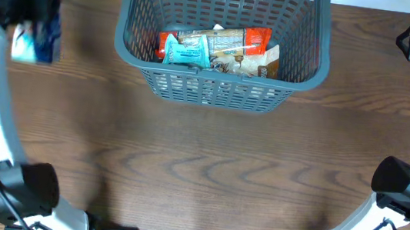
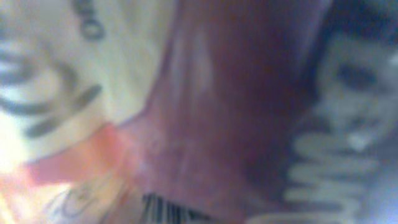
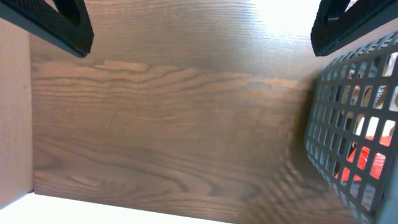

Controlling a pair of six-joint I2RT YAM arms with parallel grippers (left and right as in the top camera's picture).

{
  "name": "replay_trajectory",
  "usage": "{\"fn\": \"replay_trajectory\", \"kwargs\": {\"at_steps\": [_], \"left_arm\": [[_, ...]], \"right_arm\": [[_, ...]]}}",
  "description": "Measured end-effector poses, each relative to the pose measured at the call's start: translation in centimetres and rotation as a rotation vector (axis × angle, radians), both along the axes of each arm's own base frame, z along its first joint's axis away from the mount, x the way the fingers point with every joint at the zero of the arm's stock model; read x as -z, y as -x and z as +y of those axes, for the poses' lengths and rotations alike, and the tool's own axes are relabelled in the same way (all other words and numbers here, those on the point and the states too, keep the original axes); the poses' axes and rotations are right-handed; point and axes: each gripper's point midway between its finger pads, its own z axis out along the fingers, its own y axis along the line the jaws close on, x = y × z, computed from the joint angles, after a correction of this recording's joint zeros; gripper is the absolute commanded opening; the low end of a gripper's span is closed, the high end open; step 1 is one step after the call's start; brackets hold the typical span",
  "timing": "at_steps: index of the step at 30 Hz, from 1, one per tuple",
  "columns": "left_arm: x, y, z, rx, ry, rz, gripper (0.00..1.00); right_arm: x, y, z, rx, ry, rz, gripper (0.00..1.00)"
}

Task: Pack container
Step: 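Lift the tissue box over the basket and release it inside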

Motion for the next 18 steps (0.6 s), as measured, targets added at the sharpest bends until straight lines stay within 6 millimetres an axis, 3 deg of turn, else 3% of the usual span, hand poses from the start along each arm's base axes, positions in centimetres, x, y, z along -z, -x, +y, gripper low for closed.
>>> {"fn": "replay_trajectory", "kwargs": {"at_steps": [4, 6, 8, 13, 18], "left_arm": [[-7.3, -1.4, -7.8, 0.188, -0.140, -0.211, 0.06], [-9.8, -1.5, -11.6, 0.293, -0.202, -0.304, 0.06], [-11.2, -1.4, -15.1, 0.413, -0.287, -0.367, 0.06], [-11.2, -0.3, -21.3, 0.723, -0.557, -0.431, 0.06], [-10.0, -0.2, -25.0, 0.998, -0.749, -0.495, 0.06]], "right_arm": [[0.0, 0.0, 0.0, -0.001, -0.002, -0.001, 0.99], [0.0, 0.0, 0.1, -0.002, -0.003, -0.001, 0.99], [0.0, 0.0, 0.1, -0.003, -0.004, -0.001, 0.99], [0.0, 0.0, 0.1, -0.003, -0.004, -0.001, 0.99], [0.0, 0.0, 0.1, -0.003, -0.004, -0.001, 0.99]]}}
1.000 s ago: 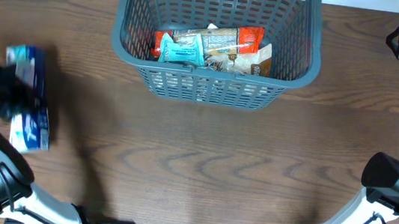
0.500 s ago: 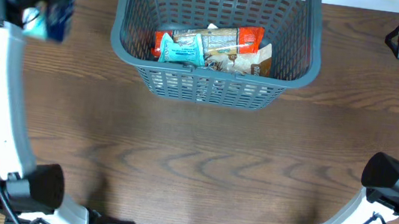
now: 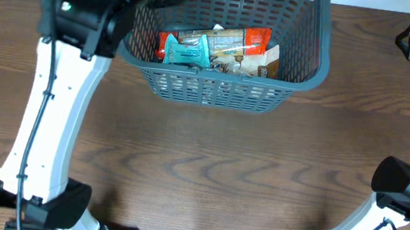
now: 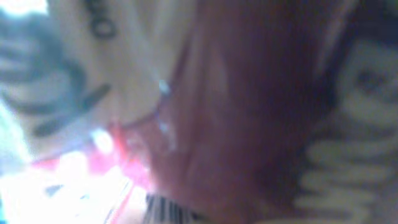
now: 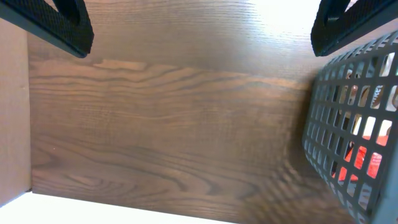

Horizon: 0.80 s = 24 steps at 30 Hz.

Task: Pack container
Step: 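Lift the tissue box over the basket and release it inside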

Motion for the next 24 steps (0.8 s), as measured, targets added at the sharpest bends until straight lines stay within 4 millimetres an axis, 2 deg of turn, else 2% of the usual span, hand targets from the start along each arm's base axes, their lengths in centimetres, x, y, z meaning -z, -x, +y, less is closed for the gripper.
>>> {"fn": "replay_trajectory", "kwargs": {"at_steps": [2, 5, 7, 11, 13, 16, 20, 24], "left_arm": [[0.8, -0.6, -0.9, 0.063, -0.029, -0.009, 0.06], [3.6, -2.0, -2.5, 0.144, -0.062, 0.025, 0.06], [6.2, -3.1, -3.3, 0.178, -0.079, 0.071, 0.06], [13.2, -5.2, -4.5, 0.215, -0.118, 0.215, 0.06], [16.3, -5.6, -4.7, 0.221, -0.135, 0.286, 0.06], [20.7, -5.7, -5.1, 0.233, -0.163, 0.392, 0.06], [24.9, -4.8, -5.1, 0.247, -0.196, 0.517, 0.06], [26.3, -4.2, -5.1, 0.250, -0.207, 0.568, 0.06]], "right_arm": [[0.0, 0.0, 0.0, 0.000, 0.000, 0.000, 0.99], [0.0, 0.0, 0.0, 0.000, -0.001, 0.001, 0.99], [0.0, 0.0, 0.0, 0.000, -0.001, 0.002, 0.99], [0.1, 0.2, 0.1, -0.001, -0.005, 0.009, 0.99], [0.1, 0.2, 0.1, -0.001, -0.005, 0.009, 0.99], [0.2, 0.2, 0.1, -0.001, -0.007, 0.012, 0.99], [0.2, 0.2, 0.3, -0.006, -0.014, 0.010, 0.99], [0.1, 0.2, 0.4, -0.010, -0.020, 0.008, 0.99]]}}
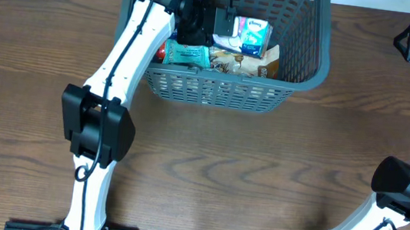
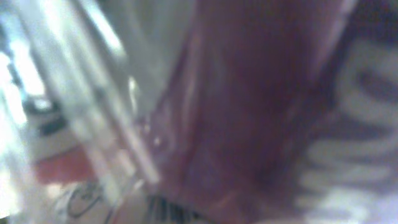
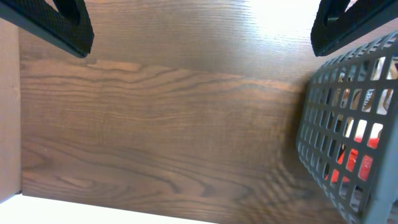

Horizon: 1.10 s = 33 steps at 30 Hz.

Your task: Pack container

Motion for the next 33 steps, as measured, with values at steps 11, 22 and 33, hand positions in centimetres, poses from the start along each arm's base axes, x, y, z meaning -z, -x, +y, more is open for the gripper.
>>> {"fn": "replay_trajectory", "kwargs": {"at_steps": [11, 22, 33], "left_arm": [[0.2, 0.2, -0.1, -0.017, 0.015, 0.025, 0.80], [-3.3, -0.7, 0.3, -0.146, 0.064, -0.038, 0.96], [-21.3, 4.1, 8.4, -0.608, 0.197, -0.328, 0.99]], "right_arm": [[0.0, 0.0, 0.1, -0.003, -0.005, -0.002, 0.99], [-0.5, -0.7, 0.2, -0.016, -0.011, -0.037, 0.99], [-4.5, -4.7, 1.6, -0.095, -0.068, -0.277, 0.99]]}}
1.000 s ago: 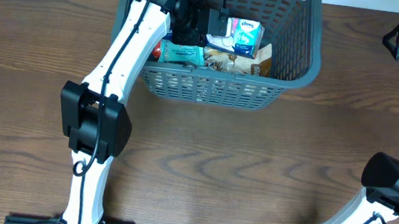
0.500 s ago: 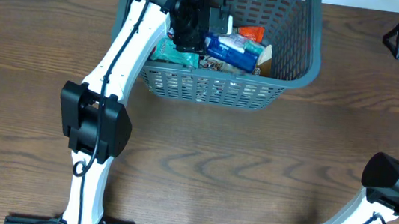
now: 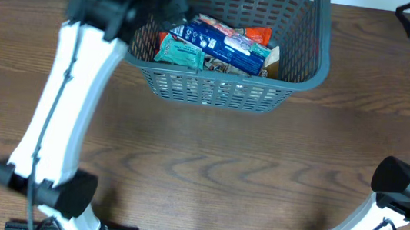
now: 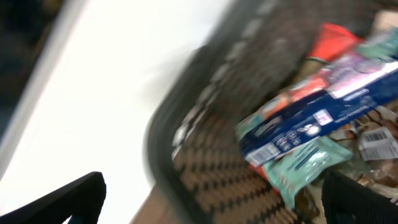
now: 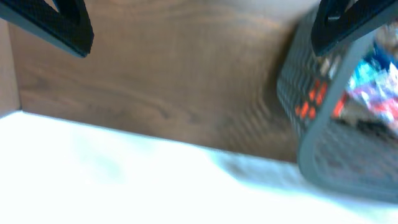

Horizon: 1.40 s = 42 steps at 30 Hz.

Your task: Pack container

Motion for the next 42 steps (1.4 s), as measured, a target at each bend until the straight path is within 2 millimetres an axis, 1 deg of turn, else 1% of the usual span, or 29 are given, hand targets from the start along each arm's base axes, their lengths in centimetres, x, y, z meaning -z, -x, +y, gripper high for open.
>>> {"fn": "replay_trajectory", "kwargs": {"at_steps": [2, 3, 5, 7, 10, 11, 12, 13, 15, 19, 21, 23, 30, 34, 38, 42], "left_arm": [[-1.4, 1.2, 2.6, -0.110, 0.050, -0.003, 0.99], [-1.8, 1.7, 4.0, -0.165, 0.071, 0.002, 0.99], [-2.6, 2.5, 7.4, -0.295, 0.124, 0.007, 0.99], [-2.5, 3.5, 10.8, -0.424, 0.177, 0.033, 0.99], [-1.9, 4.8, 15.6, -0.612, 0.239, 0.072, 0.99], [-1.6, 5.3, 17.0, -0.669, 0.257, 0.086, 0.99], [-1.2, 5.7, 18.3, -0.721, 0.273, 0.100, 0.99], [-0.8, 6.2, 19.6, -0.773, 0.292, 0.115, 0.98], [-0.2, 7.1, 21.4, -0.847, 0.321, 0.145, 0.99], [1.1, 8.7, 23.7, -0.947, 0.374, 0.208, 0.99], [1.7, 9.5, 24.2, -0.979, 0.387, 0.241, 0.99], [2.4, 10.1, 24.2, -0.998, 0.396, 0.278, 0.99], [3.7, 11.5, 23.7, -1.044, 0.418, 0.359, 0.99], [4.5, 12.0, 23.3, -1.052, 0.431, 0.398, 0.99], [6.2, 12.4, 22.5, -1.045, 0.456, 0.457, 0.99], [8.7, 13.2, 21.7, -1.037, 0.471, 0.520, 0.99]], "right_arm": [[-0.9, -0.8, -0.1, 0.018, -0.009, -0.044, 0.99], [-1.7, -1.5, -0.2, 0.035, -0.011, -0.082, 0.99], [-3.1, -2.5, -0.6, 0.067, -0.007, -0.145, 0.99], [-4.5, -3.4, -0.8, 0.092, 0.002, -0.209, 0.99], [-5.3, -4.1, -0.6, 0.114, 0.016, -0.246, 0.99], [-5.2, -4.1, -0.5, 0.118, 0.020, -0.242, 0.99], [-4.9, -4.1, -0.2, 0.122, 0.025, -0.228, 0.95], [-4.4, -4.0, 0.2, 0.120, 0.031, -0.206, 0.90], [-3.1, -3.5, 1.0, 0.110, 0.039, -0.145, 0.86], [-0.6, -2.2, 2.6, 0.119, 0.047, -0.021, 0.87], [0.4, -1.5, 3.0, 0.131, 0.046, 0.034, 0.89], [1.4, -0.6, 3.3, 0.141, 0.041, 0.093, 0.91], [5.4, 4.4, 3.6, 0.177, 0.024, 0.357, 0.93], [6.0, 4.7, 3.4, 0.207, 0.011, 0.388, 0.94], [7.5, 5.3, 3.7, 0.229, -0.016, 0.447, 0.94], [9.5, 7.4, 4.6, 0.227, -0.032, 0.551, 0.93]]}}
